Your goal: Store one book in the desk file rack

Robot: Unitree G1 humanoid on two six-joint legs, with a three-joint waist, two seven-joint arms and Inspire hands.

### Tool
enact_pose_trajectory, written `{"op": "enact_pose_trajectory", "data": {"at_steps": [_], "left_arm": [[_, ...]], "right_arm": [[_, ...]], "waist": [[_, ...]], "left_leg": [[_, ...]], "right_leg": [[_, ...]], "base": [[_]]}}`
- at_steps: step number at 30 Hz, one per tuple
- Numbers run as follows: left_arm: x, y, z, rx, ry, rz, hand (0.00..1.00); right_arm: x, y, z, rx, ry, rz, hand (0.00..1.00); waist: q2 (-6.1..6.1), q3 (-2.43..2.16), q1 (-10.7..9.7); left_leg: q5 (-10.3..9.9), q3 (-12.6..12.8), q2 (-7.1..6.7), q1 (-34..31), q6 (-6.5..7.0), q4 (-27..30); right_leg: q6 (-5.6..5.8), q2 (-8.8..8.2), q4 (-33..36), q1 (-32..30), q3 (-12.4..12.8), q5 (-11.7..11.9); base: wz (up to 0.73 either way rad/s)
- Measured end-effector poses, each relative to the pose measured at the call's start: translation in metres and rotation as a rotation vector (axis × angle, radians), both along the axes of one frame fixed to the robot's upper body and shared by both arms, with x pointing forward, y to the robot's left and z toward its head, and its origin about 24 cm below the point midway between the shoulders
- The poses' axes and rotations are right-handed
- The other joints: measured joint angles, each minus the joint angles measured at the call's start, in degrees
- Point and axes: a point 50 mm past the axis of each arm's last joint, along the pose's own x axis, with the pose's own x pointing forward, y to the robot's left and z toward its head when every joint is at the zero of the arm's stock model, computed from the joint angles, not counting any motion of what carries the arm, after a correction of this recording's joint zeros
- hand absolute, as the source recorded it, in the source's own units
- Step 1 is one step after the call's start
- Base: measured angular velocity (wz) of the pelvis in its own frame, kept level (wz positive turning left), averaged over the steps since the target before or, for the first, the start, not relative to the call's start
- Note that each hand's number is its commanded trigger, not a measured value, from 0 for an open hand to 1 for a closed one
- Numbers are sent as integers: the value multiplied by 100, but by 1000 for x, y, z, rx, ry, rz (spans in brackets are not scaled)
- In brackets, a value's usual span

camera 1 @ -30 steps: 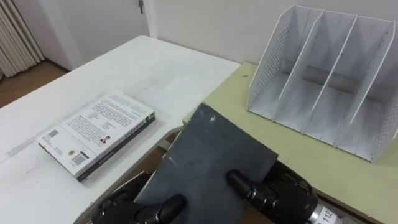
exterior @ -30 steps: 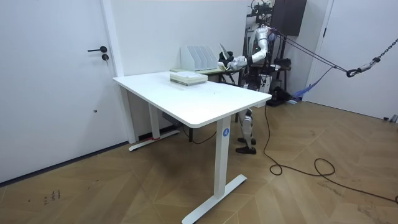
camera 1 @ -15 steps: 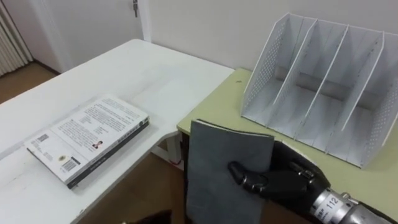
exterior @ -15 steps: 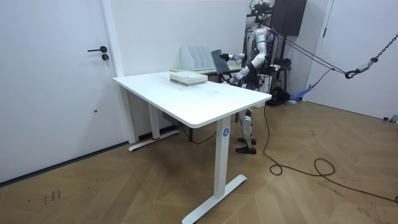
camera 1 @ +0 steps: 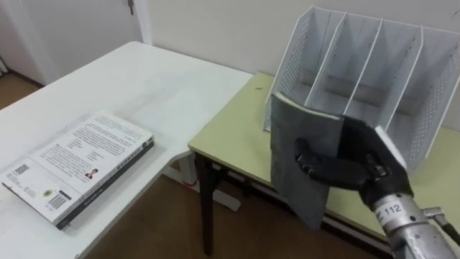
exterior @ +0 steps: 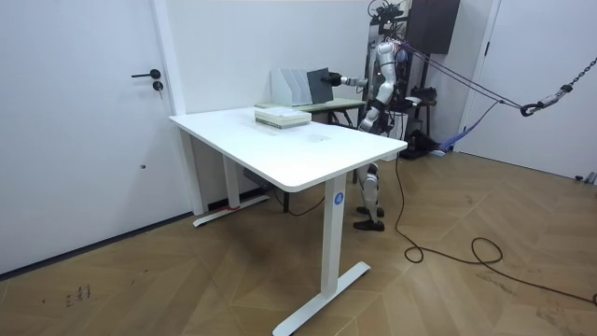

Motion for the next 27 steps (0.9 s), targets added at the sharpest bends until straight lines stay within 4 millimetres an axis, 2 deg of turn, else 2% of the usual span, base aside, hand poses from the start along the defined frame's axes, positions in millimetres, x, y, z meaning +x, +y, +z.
{"op": "enact_pose_trajectory", "data": {"at_steps": [6,8,10,12,14,20,25,27], "left_arm": [[-17,5,-7,49,50,88,0],[-21,6,-8,60,57,114,0],[-24,10,-8,69,62,136,0],[-25,12,-8,78,63,149,0],[-26,13,-8,81,67,159,0],[-28,16,-9,86,78,179,0],[-29,17,-9,89,85,187,0],[-29,18,-9,89,86,187,0]], "right_arm": [[2,-13,16,-28,-113,-204,100],[4,-17,22,-19,-145,-259,100],[6,-21,29,-10,-183,-315,100],[7,-25,32,-6,-205,-355,100],[5,-29,35,-3,-225,-393,100],[5,-38,45,-18,-291,-493,100],[11,-49,70,21,-410,-598,100],[10,-49,73,24,-429,-612,100]], "waist": [[-22,-4,5],[-53,-17,60],[-134,-39,66],[-196,-20,22],[-234,-23,18],[-238,-20,-1],[-224,-20,-65],[-221,-20,-78]], "left_leg": [[6,23,-5,60,-6,-66],[17,66,-8,103,-17,-120],[22,98,-8,128,-27,-133],[22,96,-4,177,-29,-138],[21,93,-1,187,-29,-140],[21,96,-4,144,-30,-176],[21,92,2,107,-30,-176],[22,88,7,79,-32,-178]], "right_leg": [[3,15,-13,24,3,11],[2,36,-24,23,79,11],[-12,57,-48,42,83,19],[-16,66,-91,118,89,22],[-20,74,-147,161,95,30],[-18,81,-146,99,101,33],[-23,86,-242,111,45,61],[-26,92,-243,106,32,80]], "base": [[-2],[-14],[-9],[2],[4],[0],[0],[0]]}}
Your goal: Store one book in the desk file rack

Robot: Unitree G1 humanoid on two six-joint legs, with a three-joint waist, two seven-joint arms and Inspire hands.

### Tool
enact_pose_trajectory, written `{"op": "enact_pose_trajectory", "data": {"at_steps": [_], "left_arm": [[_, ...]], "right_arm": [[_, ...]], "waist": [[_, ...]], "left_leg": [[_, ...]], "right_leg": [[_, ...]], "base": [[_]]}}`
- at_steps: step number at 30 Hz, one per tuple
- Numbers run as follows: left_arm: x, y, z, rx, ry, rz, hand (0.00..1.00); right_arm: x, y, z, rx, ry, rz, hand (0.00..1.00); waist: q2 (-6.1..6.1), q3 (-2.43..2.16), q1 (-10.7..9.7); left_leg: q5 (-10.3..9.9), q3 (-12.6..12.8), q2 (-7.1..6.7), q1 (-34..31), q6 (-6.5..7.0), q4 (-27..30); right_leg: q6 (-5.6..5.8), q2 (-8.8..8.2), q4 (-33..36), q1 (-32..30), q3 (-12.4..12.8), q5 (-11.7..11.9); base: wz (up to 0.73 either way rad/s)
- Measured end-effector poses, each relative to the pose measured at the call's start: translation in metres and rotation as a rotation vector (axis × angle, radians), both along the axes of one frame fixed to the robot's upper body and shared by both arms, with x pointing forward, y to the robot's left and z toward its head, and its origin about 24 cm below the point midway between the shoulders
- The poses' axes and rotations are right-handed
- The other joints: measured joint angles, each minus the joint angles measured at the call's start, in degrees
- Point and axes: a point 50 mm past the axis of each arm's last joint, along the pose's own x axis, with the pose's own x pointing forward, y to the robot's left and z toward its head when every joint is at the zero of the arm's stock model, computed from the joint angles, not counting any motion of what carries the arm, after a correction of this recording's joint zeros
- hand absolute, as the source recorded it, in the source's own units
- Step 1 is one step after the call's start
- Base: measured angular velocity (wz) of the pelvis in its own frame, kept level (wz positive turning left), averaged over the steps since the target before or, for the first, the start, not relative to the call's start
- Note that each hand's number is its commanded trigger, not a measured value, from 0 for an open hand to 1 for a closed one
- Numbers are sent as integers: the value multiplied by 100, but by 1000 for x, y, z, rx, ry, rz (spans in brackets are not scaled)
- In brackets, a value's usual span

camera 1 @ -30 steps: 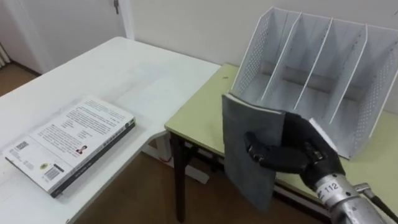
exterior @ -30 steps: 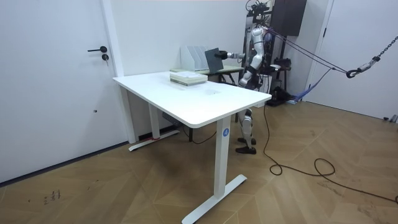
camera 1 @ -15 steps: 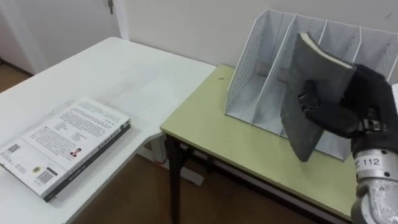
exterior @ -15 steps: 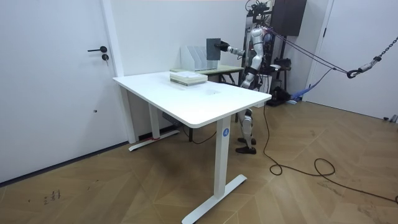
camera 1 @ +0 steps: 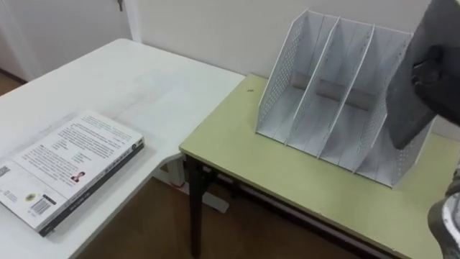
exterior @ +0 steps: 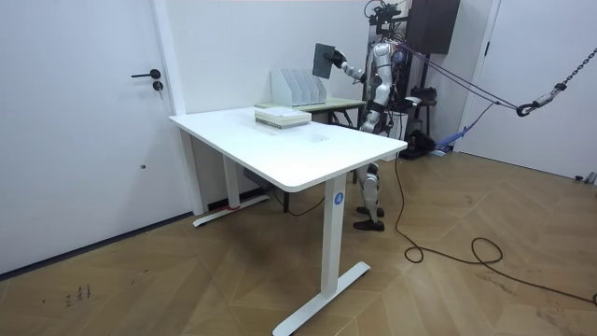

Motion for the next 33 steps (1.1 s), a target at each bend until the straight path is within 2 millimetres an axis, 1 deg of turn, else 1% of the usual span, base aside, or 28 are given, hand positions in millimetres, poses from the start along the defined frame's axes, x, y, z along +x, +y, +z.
{"op": "enact_pose_trajectory", "data": {"at_steps": [12,16,23,29,33], "left_arm": [[-2,2,-2,24,36,16,0],[-2,2,-2,28,38,18,0],[0,3,-2,31,35,17,0],[0,2,-2,31,34,16,0],[0,2,-3,32,42,17,0]], "right_arm": [[1,-1,-4,-22,21,-15,100],[2,-1,-5,-22,28,-14,100],[4,-3,-10,-24,53,-15,100],[4,-2,-10,-26,57,-10,100],[5,-1,-10,-25,57,-6,100]], "waist": [[-10,8,-68],[-31,19,-75],[-47,21,-67],[-41,18,-64],[-40,16,-11]], "left_leg": [[0,-2,4,4,0,-11],[0,-2,4,7,0,-8],[0,2,-6,8,0,-5],[0,2,-1,3,0,-6],[0,-5,0,10,0,-15]], "right_leg": [[-3,-4,11,-3,-28,5],[0,-9,22,-4,-36,9],[4,-11,-6,-15,-6,7],[3,-1,3,-12,-4,8],[2,6,1,-2,10,9]], "base": [[0],[0],[0],[0],[0]]}}
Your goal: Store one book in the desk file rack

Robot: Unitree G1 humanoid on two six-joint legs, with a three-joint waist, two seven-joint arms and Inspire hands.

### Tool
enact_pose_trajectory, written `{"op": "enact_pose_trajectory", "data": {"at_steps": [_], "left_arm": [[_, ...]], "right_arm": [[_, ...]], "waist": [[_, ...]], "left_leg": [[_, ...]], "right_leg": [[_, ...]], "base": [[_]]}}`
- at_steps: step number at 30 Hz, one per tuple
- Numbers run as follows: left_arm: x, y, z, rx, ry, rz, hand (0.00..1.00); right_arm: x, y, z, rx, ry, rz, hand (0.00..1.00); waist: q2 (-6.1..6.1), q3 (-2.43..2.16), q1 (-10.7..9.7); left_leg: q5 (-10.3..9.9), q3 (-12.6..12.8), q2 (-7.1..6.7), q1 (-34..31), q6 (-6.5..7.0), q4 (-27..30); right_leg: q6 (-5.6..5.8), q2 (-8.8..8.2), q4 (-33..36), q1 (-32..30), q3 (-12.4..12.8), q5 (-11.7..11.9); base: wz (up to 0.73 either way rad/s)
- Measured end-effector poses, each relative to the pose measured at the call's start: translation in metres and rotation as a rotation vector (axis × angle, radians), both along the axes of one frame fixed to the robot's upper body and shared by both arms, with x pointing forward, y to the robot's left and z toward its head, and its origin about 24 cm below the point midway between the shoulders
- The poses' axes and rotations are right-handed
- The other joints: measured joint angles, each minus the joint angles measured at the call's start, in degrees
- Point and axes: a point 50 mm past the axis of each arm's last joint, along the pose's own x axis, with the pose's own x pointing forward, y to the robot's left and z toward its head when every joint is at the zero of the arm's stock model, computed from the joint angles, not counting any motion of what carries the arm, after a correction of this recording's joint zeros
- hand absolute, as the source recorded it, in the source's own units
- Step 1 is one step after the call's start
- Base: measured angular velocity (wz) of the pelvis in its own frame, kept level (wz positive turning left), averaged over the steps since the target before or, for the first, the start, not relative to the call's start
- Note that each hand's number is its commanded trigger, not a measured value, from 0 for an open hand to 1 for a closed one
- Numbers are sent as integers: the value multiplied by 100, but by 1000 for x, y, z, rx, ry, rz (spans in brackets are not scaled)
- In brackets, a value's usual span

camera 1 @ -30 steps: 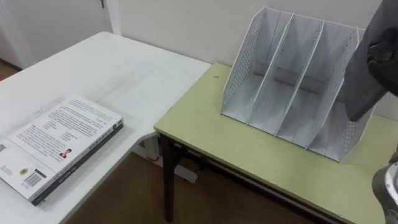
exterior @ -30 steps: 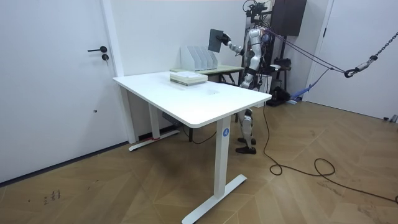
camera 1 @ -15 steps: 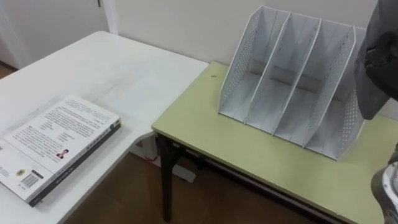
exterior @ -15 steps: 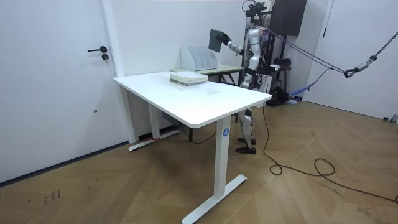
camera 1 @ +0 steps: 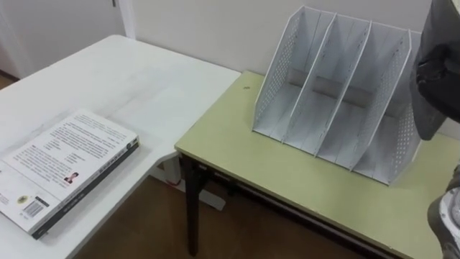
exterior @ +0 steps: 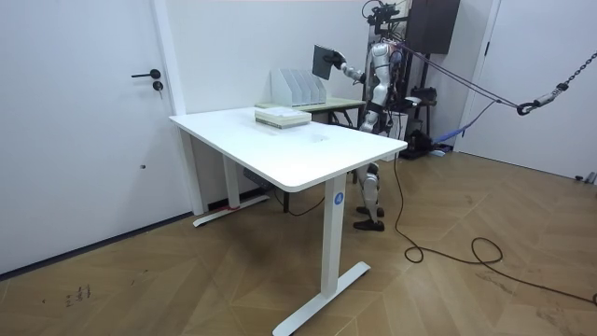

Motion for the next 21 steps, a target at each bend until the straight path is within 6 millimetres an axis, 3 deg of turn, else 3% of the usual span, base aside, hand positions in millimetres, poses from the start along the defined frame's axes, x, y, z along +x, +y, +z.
{"op": "enact_pose_trajectory", "data": {"at_steps": [8,16,21], "left_arm": [[2,0,-1,2,10,3,0],[1,1,-1,7,20,17,0],[1,2,-1,14,20,18,0]], "right_arm": [[3,5,3,0,-5,20,100],[14,12,28,-1,-100,42,100],[15,13,31,0,-113,42,100]], "waist": [[7,3,94],[0,0,114],[-7,-2,175]], "left_leg": [[2,-80,-2,-3,-3,-4],[13,-86,1,-12,-19,-1],[13,-99,1,10,-20,0]], "right_leg": [[-1,-7,6,23,-64,3],[-9,-9,3,35,-113,16],[-8,-6,-2,93,-122,16]], "base": [[4],[1],[1]]}}
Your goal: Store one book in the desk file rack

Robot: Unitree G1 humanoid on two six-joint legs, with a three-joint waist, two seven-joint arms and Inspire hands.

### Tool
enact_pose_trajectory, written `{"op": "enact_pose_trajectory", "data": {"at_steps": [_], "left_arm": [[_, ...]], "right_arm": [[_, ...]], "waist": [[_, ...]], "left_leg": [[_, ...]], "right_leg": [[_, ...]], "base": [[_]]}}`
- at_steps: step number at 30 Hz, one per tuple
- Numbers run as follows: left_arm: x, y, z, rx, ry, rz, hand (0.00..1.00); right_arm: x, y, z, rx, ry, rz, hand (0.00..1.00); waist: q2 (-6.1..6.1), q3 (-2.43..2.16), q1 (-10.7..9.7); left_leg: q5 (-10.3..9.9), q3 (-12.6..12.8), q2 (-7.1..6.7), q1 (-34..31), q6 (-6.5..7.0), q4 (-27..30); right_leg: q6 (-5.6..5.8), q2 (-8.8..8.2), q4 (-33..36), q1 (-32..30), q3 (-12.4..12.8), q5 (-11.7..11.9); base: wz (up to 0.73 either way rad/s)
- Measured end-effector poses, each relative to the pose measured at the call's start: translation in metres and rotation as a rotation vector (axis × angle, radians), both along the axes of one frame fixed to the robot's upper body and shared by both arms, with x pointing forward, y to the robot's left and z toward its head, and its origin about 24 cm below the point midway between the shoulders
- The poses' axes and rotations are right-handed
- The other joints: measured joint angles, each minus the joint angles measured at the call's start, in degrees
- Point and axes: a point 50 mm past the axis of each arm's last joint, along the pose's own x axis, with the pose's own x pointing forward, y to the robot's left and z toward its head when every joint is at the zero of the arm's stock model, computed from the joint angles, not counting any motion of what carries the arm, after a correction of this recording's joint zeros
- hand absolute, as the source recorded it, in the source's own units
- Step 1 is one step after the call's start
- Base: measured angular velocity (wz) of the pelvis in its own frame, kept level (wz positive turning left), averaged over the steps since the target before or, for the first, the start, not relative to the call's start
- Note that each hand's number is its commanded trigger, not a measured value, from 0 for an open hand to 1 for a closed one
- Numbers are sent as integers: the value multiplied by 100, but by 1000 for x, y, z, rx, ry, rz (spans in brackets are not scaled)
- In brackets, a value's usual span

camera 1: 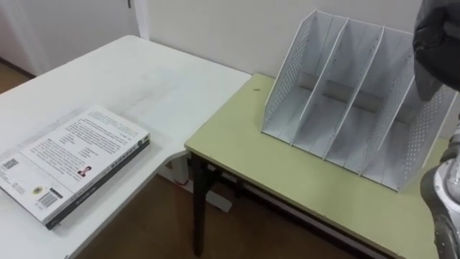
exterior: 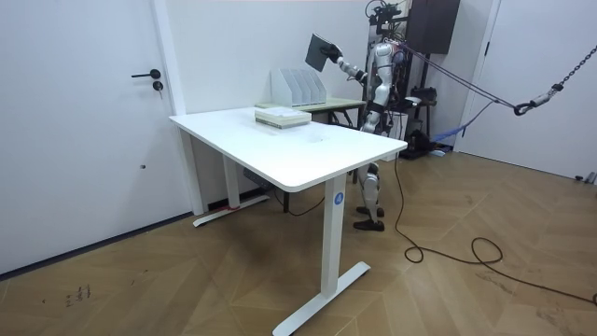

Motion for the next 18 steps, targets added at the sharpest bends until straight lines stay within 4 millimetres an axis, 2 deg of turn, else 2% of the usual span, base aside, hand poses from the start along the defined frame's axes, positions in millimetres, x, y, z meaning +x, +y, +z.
{"op": "enact_pose_trajectory", "data": {"at_steps": [6,10,18], "left_arm": [[2,0,0,0,-4,-1,0],[3,0,0,-1,-8,-2,0],[4,0,0,-1,-6,-8,0]], "right_arm": [[0,0,0,1,0,-4,100],[2,-2,-5,5,21,-13,100],[8,-7,-11,32,48,-55,100]], "waist": [[-7,6,63],[-40,30,62],[-41,30,62]], "left_leg": [[4,-39,0,3,-5,0],[6,-48,0,6,-8,5],[6,-72,-10,-38,-7,13]], "right_leg": [[-2,1,0,6,-8,1],[-6,-2,2,10,-21,5],[-5,-6,-107,-28,-43,6]], "base": [[0],[0],[0]]}}
